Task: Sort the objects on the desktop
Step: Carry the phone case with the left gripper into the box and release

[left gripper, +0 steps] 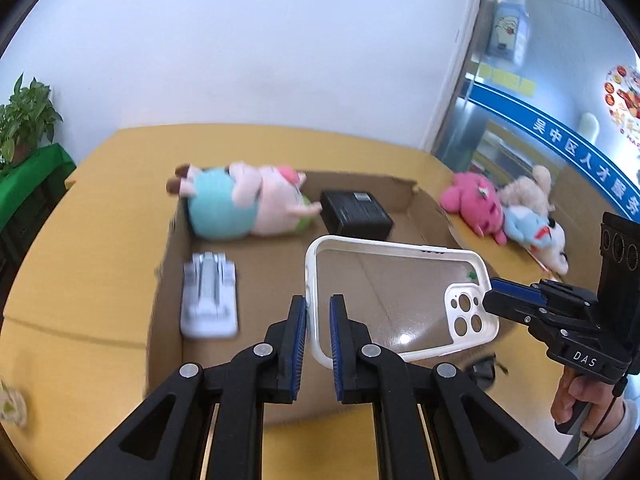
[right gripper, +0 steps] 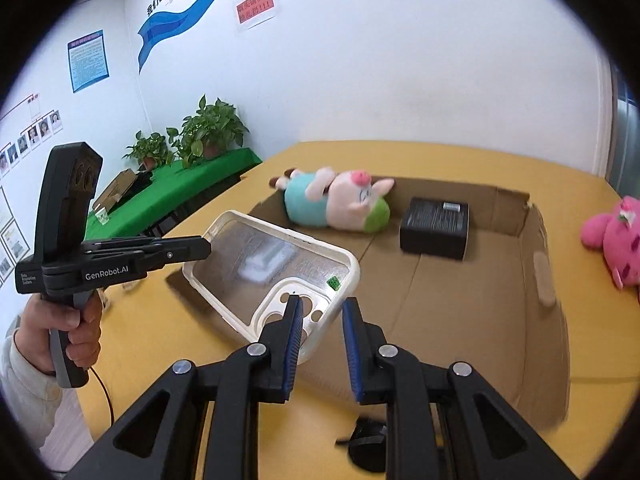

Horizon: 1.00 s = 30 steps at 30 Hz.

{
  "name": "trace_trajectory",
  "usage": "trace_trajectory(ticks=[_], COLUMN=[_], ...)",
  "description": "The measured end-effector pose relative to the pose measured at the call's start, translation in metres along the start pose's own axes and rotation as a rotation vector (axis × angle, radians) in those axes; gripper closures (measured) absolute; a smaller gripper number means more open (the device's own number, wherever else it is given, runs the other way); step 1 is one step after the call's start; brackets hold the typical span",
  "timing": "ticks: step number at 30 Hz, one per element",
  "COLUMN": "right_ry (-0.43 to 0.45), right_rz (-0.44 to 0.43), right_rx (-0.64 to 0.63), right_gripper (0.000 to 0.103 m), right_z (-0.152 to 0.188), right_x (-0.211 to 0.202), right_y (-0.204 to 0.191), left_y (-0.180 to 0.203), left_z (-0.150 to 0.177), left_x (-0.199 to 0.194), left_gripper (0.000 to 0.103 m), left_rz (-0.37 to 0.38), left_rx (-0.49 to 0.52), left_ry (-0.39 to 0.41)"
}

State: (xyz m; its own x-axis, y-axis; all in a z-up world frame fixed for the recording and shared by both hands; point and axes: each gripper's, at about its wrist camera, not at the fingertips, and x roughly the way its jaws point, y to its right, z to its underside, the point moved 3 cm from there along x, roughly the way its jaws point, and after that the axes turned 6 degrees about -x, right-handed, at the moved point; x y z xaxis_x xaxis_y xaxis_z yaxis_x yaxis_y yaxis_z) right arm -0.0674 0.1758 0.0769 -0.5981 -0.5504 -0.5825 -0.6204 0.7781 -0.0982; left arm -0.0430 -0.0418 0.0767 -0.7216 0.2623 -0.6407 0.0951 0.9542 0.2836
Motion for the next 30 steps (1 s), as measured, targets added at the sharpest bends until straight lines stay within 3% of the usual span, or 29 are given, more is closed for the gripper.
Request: trace_trajectory(ticks=[4, 11, 15, 21, 23, 30], right_ry=[-0.046, -0.169, -0.269, -0.389, -0.397, -0.416], right_rz=[-0.045, -0.106, -0.119, -0.139, -0.162, -0.194], right_rx=[0.004, 0.059, 0.111, 0.176, 0.201, 0.258], right_gripper=[0.083, 0.082, 0.082, 0.082, 0.083, 0.082], right_z=[-0.035, -0.069, -0.06, -0.032, -0.027, -0.012], right_x=[0.033, 0.107, 0.154, 0.207, 0.215, 0.221], right_y=[0.024, 0.07, 0.097, 0.114, 0.115, 0.109], left_y=[-0.014, -0.045, -0.056, -0.068, -0.07, -0.079], left_z=[-0.038, -0.068, -0.064, -0.048, -0.043, -0.045], left_x=[0.033, 0.114, 0.158, 0.204, 0.214, 0.212], left_gripper=[0.095, 0.095, 0.095, 0.095, 0.093, 0.093], left_rz=[-0.016, -0.039, -0.055, -0.145, -0.12, -0.135], left_rx=[-0.021, -0.079, -0.1, -0.106, -0.126, -0.138], left_ry=[-0.015, -0.146, -0.257, -0.411, -0.456, -0.469])
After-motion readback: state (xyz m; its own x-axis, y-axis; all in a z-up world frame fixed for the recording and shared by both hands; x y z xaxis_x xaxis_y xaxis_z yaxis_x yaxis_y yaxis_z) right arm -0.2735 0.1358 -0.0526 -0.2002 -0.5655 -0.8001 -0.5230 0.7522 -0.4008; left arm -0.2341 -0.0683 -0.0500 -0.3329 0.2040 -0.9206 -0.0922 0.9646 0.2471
